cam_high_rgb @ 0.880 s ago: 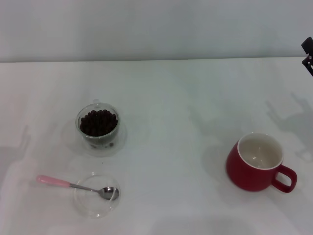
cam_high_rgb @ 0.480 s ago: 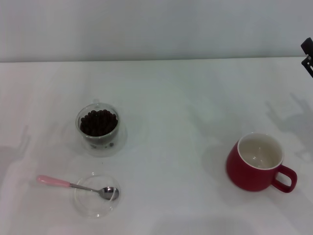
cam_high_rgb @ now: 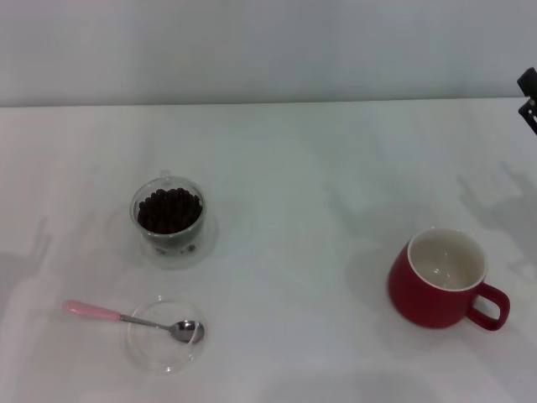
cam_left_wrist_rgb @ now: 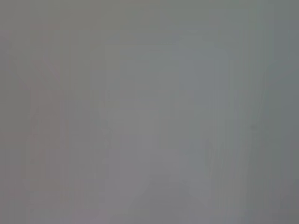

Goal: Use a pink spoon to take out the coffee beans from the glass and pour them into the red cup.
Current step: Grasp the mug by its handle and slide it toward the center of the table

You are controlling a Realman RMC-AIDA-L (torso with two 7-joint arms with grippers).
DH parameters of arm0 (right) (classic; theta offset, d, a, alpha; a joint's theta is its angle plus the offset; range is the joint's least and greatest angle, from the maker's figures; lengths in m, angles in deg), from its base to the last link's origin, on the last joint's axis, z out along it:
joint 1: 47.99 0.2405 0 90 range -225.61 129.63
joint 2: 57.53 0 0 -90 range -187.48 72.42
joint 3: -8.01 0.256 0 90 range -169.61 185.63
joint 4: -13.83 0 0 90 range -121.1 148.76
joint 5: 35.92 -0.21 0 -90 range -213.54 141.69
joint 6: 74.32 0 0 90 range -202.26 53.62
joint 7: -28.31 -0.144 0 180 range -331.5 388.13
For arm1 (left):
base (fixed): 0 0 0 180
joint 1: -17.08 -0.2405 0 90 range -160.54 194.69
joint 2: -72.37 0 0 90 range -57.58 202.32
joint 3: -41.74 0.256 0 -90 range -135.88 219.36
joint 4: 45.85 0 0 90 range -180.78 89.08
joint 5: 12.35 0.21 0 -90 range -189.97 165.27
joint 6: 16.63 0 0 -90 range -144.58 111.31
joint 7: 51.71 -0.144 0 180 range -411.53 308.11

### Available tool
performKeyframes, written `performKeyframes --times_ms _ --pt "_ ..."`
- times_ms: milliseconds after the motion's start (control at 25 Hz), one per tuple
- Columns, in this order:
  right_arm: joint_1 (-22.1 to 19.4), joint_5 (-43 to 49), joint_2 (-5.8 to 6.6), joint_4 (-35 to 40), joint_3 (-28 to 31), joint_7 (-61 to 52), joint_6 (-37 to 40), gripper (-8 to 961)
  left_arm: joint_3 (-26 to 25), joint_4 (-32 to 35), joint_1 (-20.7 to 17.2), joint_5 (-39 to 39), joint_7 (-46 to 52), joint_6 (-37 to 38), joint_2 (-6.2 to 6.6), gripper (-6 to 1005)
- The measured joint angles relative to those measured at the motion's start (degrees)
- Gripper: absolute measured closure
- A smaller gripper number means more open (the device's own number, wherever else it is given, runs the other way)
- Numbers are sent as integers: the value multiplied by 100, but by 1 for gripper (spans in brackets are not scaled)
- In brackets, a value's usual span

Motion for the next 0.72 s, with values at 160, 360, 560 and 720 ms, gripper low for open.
performKeyframes --times_ms 160,360,560,720 --pt "-139 28 33 -4 -147 44 56 148 22 -8 -53 27 0 0 -9 258" --pt "-451 234 65 0 -206 32 78 148 35 -8 -99 35 0 0 -16 258" --pt "-840 480 90 -6 -223 9 162 148 10 76 -101 -4 0 1 16 257" --pt "-1175 721 91 -14 -243 -28 361 148 0 181 -108 -69 0 46 25 257"
